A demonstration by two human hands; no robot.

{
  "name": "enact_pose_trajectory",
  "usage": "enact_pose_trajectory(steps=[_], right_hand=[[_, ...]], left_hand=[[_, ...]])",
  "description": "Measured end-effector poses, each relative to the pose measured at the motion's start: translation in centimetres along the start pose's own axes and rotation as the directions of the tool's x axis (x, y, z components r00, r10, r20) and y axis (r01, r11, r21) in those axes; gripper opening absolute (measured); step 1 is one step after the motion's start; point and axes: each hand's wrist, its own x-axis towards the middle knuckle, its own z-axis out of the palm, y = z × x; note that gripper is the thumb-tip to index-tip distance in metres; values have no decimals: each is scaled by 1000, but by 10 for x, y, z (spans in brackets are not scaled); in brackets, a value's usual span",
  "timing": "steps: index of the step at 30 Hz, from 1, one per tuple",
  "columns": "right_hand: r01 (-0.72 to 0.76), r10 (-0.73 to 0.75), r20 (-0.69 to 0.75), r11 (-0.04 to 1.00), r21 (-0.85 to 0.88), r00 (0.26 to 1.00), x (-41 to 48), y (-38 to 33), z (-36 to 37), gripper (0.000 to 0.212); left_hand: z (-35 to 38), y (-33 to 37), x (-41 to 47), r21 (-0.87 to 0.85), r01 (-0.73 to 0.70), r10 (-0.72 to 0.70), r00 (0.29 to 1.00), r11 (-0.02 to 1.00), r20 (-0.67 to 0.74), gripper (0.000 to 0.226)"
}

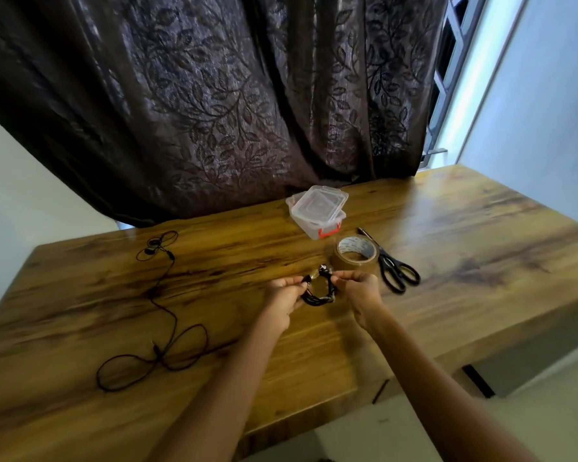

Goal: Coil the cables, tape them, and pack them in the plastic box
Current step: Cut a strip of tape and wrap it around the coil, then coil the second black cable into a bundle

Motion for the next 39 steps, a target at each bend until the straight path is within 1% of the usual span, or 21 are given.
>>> enact_pose_trajectory(steps=[1,5,7,10,14,19,24,27,29,31,33,35,36,39], right_hand=[[-21,20,-22,1000,-22,1000,2,3,-2,15],[-65,57,-87,994,-92,995,11,15,-6,17],[-66,55,-86,988,-138,995,15,21,-6,15],[-62,47,-82,980,-191,995,20,30,-5,19],[-29,4,-90,961,-276,996,18,33,-3,20],[8,-37,-90,951,-308,995,18,36,0,21],[25,-47,-64,951,-309,997,18,36,1,19],[31,-67,-106,950,-311,992,14,34,5,19],[62,-111,-131,941,-331,985,8,30,11,21],[127,-196,-140,909,-397,971,0,27,20,21],[223,-325,-110,823,-522,939,-9,26,31,17],[326,-433,-23,710,-624,901,-22,25,44,18],[382,-475,34,661,-646,879,-29,23,50,17],[516,-530,192,575,-635,826,-43,23,72,17]], left_hand=[[2,-6,4,30,-1,1,1000,1000,-18,24],[8,-19,15,146,-43,54,996,988,-73,25],[10,-22,19,197,-67,88,991,978,-97,26],[9,-26,24,271,-94,137,980,958,-145,25],[7,-33,28,355,-111,188,964,928,-188,25],[5,-36,26,450,-146,256,947,881,-195,26],[-6,-36,23,479,-165,288,938,862,-194,25],[-21,-34,17,492,-186,306,936,850,-175,22],[-33,-32,12,498,-207,329,929,842,-169,22],[-48,-30,4,501,-231,358,918,834,-172,22],[-61,-29,-1,504,-261,394,902,823,-178,22],[-75,-29,-7,515,-283,429,883,809,-190,21],[-83,-29,-11,524,-294,450,871,799,-197,21],[-107,-27,-21,525,-345,517,827,778,-222,19]])
